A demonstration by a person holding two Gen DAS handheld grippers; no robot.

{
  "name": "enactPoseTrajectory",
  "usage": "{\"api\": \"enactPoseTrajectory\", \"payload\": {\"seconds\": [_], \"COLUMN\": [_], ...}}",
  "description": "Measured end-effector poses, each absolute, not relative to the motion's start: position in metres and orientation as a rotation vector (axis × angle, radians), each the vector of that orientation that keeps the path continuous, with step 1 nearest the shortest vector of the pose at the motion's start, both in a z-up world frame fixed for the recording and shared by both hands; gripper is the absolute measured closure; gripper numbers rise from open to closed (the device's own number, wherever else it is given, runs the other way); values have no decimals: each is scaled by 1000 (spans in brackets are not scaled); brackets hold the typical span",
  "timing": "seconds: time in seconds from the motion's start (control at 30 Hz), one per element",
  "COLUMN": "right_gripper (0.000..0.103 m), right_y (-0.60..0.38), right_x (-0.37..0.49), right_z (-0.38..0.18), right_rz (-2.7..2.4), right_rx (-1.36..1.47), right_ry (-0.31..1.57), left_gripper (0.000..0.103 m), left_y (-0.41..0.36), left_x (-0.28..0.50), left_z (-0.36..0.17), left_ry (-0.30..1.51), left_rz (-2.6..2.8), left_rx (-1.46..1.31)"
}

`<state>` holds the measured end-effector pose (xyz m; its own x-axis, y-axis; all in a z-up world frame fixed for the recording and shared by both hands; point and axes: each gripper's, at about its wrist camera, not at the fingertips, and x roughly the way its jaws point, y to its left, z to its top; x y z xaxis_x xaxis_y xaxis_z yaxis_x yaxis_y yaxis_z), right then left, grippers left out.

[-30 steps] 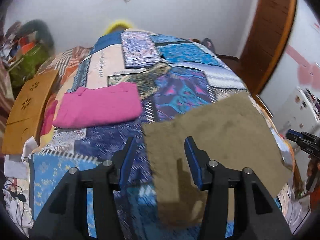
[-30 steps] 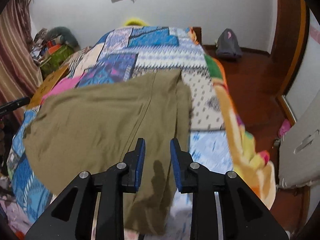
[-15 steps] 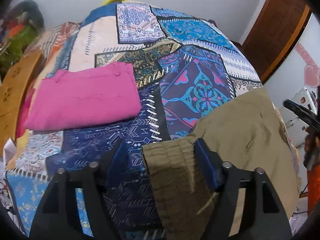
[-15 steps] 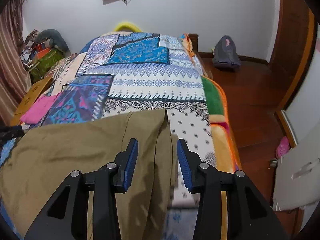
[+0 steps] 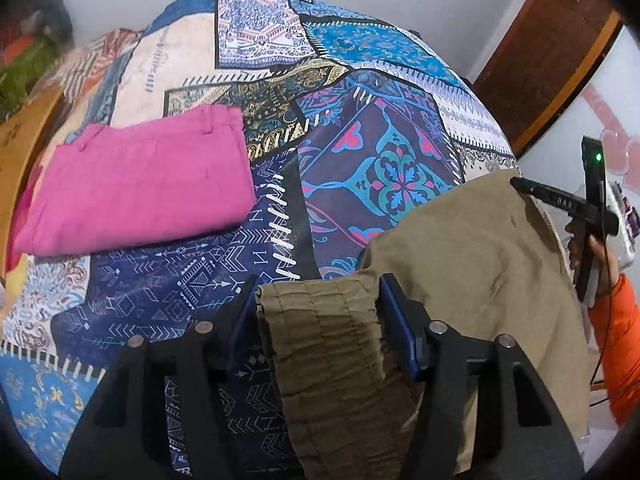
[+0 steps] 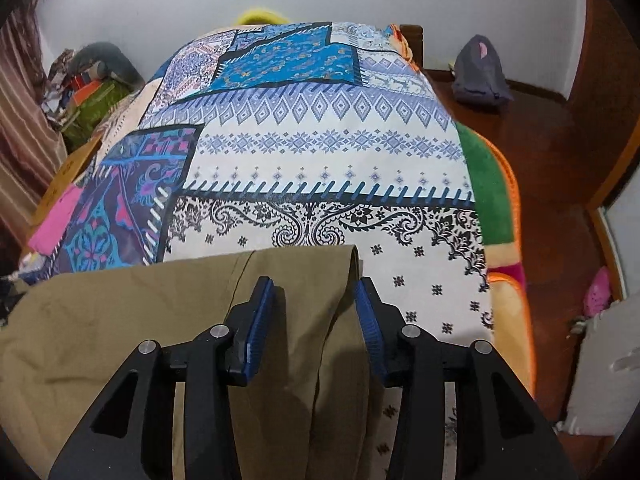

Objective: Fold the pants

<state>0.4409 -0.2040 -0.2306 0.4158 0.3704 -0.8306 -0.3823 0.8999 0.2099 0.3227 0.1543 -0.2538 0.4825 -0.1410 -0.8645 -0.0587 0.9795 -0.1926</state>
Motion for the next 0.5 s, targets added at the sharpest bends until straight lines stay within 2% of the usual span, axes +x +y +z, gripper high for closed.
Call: {"api": "enactPoseTrajectory", "payload": {"seconds": [0.03, 0.1, 0.13, 0.17, 0.23, 0.37, 0.5], "right_gripper": [64, 74, 84, 89, 93, 97, 99], "right_y": [-203, -202, -201, -201, -199, -194, -195], "right_x": [442, 441, 439, 439, 436, 428, 430], "right_z": [-231, -232, -231, -230, -226, -221, -223], "right_rz": [474, 480, 470, 457, 442, 368, 286], "right_rx": [-13, -8, -20, -37, -71, -214, -342], "right_ry": [1044, 1043, 1039, 1031, 1003, 918, 921], "left_gripper": [45, 45, 45, 45, 45, 45, 46], "left_y": [153, 152, 152, 152, 152, 151, 146], "left_x": [322, 322, 322, 321, 321, 321, 322], "left_z": [-253, -253, -253, -253, -254, -254, -251], "left_ry": [1064, 1059, 1057, 1054, 1053, 1053, 1051], "left_rz": [-46, -38, -36, -31, -23, -7, 10], "left_rx": [-195, -184, -182, -180, -179, -174, -117]}}
